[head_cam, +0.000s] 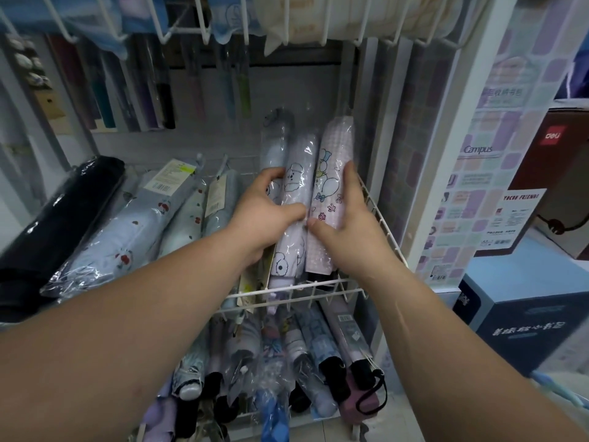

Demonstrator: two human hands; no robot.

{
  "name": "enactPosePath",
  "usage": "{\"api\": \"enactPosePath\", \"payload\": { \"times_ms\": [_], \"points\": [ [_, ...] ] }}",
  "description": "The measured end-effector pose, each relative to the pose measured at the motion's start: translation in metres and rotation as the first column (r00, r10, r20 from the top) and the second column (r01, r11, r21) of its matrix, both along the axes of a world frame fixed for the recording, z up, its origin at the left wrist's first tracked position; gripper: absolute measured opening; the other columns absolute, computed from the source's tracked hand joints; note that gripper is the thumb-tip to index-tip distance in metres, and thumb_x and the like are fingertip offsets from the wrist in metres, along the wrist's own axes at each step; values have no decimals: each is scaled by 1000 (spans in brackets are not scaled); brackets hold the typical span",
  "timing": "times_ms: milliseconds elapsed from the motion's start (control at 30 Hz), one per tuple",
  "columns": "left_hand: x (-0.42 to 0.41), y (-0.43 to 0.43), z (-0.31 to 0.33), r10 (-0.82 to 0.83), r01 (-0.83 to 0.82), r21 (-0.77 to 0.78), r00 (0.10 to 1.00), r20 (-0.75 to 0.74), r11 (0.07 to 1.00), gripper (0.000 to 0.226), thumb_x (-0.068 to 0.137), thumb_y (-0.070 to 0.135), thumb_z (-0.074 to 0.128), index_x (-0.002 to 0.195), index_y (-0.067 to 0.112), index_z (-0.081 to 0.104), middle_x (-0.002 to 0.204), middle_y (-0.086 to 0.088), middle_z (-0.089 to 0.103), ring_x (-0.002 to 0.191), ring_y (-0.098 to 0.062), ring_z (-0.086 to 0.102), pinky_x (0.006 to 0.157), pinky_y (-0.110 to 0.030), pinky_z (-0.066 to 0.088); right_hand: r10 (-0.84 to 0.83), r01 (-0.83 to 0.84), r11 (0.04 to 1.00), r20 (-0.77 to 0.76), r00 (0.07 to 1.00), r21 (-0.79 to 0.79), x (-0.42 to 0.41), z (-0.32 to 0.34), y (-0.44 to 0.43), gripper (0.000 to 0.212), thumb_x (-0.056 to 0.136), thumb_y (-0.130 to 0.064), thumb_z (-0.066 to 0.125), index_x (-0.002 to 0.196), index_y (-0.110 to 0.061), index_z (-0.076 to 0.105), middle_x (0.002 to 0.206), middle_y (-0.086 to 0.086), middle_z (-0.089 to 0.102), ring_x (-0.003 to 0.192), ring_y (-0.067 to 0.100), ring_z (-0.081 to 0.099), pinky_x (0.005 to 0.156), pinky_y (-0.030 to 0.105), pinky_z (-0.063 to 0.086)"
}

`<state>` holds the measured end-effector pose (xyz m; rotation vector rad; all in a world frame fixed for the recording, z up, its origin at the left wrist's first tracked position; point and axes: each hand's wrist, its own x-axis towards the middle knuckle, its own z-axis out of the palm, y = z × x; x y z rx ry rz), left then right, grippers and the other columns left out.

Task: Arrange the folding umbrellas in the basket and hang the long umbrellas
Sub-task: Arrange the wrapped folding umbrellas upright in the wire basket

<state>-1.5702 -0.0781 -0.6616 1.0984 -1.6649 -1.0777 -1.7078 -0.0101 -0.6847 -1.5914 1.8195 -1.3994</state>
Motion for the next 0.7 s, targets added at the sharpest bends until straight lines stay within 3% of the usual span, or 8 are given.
{"api": "enactPosePath", "payload": {
  "times_ms": [233, 300, 367, 433, 500, 533, 600, 700],
  "points": [
    [15, 2, 28, 80, -81, -18, 995, -51, 997, 70, 70, 9, 74, 131, 37, 55, 98, 0, 74, 73, -18, 74, 60, -33, 62, 80, -72, 992, 75, 994, -102, 14, 26, -1, 95, 93, -29, 70, 159, -39, 2, 164, -17, 18, 132, -11, 19, 109, 18, 21],
    [29, 2, 40, 108, -109, -14, 993, -55, 994, 68, 71, 8, 74, 131, 35, 56, 97, 0, 74, 72, -18, 74, 57, -32, 61, 112, -99, 989, 124, 986, -108, 27, 38, -5, 94, 91, -28, 71, 159, -39, 6, 163, -16, 23, 134, -7, 26, 108, 20, 28],
    [47, 2, 51, 144, -145, -19, 988, -52, 989, 64, 74, 6, 73, 129, 33, 57, 96, 4, 72, 68, -13, 72, 50, -23, 55, 151, -134, 985, 178, 972, -106, 41, 45, -12, 95, 88, -29, 73, 158, -41, 10, 158, -11, 37, 133, 4, 45, 107, 28, 42],
    [70, 2, 55, 199, -199, -34, 980, 2, 979, 60, 74, 10, 74, 126, 36, 58, 94, 11, 69, 68, -8, 70, 49, -19, 53, 202, -186, 978, 224, 953, -91, 60, 47, -21, 98, 83, -28, 77, 157, -42, 13, 148, -9, 50, 121, 8, 60, 101, 35, 53],
    [93, 3, 52, 234, -225, -80, 963, 133, 971, 64, 68, 27, 78, 128, 40, 58, 106, 11, 70, 80, -10, 71, 64, -24, 59, 214, -206, 977, 211, 954, -56, 77, 43, -32, 102, 76, -32, 78, 157, -40, 15, 141, -9, 56, 116, 9, 64, 99, 38, 54],
    [105, 3, 51, 245, -217, -129, 932, 267, 968, 70, 64, 38, 77, 131, 41, 57, 116, 8, 69, 92, -14, 71, 78, -30, 61, 212, -209, 977, 190, 959, -34, 86, 40, -36, 103, 76, -33, 78, 157, -37, 15, 138, -9, 57, 114, 9, 63, 99, 36, 54],
    [123, 3, 50, 272, -143, -258, 761, 588, 956, 73, 67, 54, 73, 136, 40, 52, 131, -2, 63, 114, -25, 63, 96, -38, 54, 193, -198, 980, 140, 971, 26, 102, 35, -38, 98, 82, -29, 78, 157, -27, 14, 132, -8, 58, 109, 11, 62, 93, 29, 51],
    [135, 7, 53, 400, 31, -447, 397, 826, 894, 53, 84, 64, 60, 131, 39, 57, 128, -12, 60, 120, -36, 54, 98, -43, 48, 184, -198, 976, 137, 973, 93, 114, 28, -41, 88, 86, -29, 76, 155, -24, 23, 139, 0, 56, 116, 17, 60, 94, 28, 49]
  ]
}}
